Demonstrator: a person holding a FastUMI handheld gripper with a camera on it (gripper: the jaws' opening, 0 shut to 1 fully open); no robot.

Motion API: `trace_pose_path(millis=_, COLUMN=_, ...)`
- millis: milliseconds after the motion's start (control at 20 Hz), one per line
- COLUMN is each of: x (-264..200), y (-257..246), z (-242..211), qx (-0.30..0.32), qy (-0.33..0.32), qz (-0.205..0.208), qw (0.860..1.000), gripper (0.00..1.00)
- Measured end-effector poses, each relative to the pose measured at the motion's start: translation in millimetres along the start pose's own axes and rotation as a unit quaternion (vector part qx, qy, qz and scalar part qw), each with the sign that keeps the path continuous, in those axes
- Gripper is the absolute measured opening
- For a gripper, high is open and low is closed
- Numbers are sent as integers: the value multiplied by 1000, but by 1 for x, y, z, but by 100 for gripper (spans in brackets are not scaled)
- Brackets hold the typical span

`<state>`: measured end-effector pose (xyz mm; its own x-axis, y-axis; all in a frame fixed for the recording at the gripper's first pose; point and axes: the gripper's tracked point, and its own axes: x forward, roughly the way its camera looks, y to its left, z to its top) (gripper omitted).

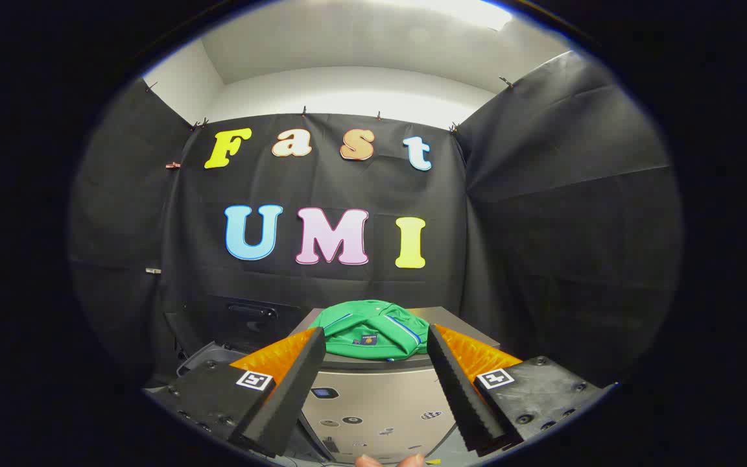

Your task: Put the clothes into the washing machine and then close the washing machine lid.

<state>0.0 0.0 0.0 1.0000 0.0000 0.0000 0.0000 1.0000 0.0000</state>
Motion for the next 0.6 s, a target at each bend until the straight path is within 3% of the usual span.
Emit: trace_pose_path(millis=600, x=-2, y=-5, z=-5, qx=2, qy=5, qz=-4, qw=1000, gripper=99)
